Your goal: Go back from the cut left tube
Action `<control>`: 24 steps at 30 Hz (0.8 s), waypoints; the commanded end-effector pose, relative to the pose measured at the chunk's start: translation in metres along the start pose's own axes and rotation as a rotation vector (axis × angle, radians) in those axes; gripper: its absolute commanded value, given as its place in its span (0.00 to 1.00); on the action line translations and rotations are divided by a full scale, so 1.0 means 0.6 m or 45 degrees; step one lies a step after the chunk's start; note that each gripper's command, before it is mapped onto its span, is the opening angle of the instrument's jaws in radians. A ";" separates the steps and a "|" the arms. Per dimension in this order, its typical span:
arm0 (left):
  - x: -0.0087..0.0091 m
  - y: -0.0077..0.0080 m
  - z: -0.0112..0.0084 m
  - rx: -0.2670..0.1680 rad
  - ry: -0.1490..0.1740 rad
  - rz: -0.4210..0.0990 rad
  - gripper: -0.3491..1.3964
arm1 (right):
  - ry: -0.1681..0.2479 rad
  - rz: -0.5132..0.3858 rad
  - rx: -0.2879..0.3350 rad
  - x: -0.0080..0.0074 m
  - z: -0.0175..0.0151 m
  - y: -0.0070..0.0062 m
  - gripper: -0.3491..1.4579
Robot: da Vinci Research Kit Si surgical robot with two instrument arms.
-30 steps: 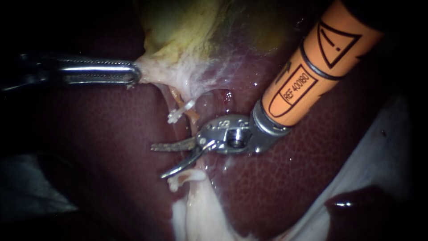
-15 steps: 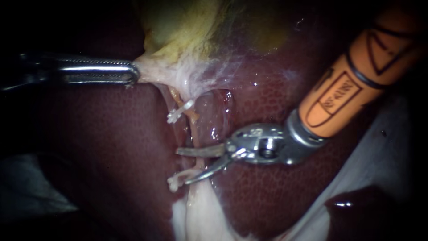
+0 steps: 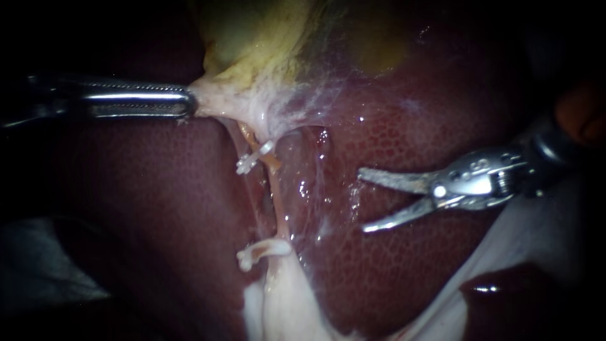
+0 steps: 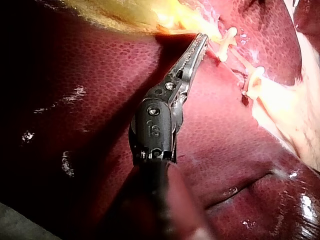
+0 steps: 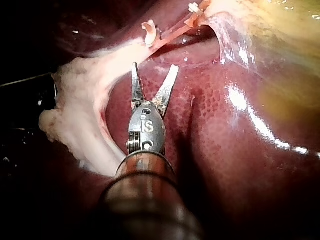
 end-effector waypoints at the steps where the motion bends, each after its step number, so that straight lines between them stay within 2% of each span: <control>1: 0.0000 0.0000 0.0000 0.000 0.000 0.000 0.00 | -0.046 -0.021 -0.010 0.0001 -0.0010 0.0004 0.99; 6: 0.0000 0.0000 0.0001 0.000 0.000 0.000 0.00 | -0.209 -0.088 -0.035 -0.0002 -0.0030 0.0010 0.99; 9: -0.0002 0.0001 0.0004 0.003 0.000 0.001 0.00 | -0.260 -0.114 -0.048 -0.0002 -0.0031 0.0010 0.99; 13: -0.0010 0.0003 0.0019 0.010 0.002 0.004 0.00 | -0.273 -0.110 -0.062 -0.0002 -0.0031 0.0010 0.99; 17: -0.0025 -0.0003 0.0049 0.017 0.008 0.011 0.00 | -0.273 -0.114 -0.059 -0.0002 -0.0031 0.0009 0.99; 24: -0.0062 0.0000 0.0099 0.003 -0.027 0.021 0.00 | -0.267 -0.113 -0.046 -0.0004 -0.0030 0.0008 0.99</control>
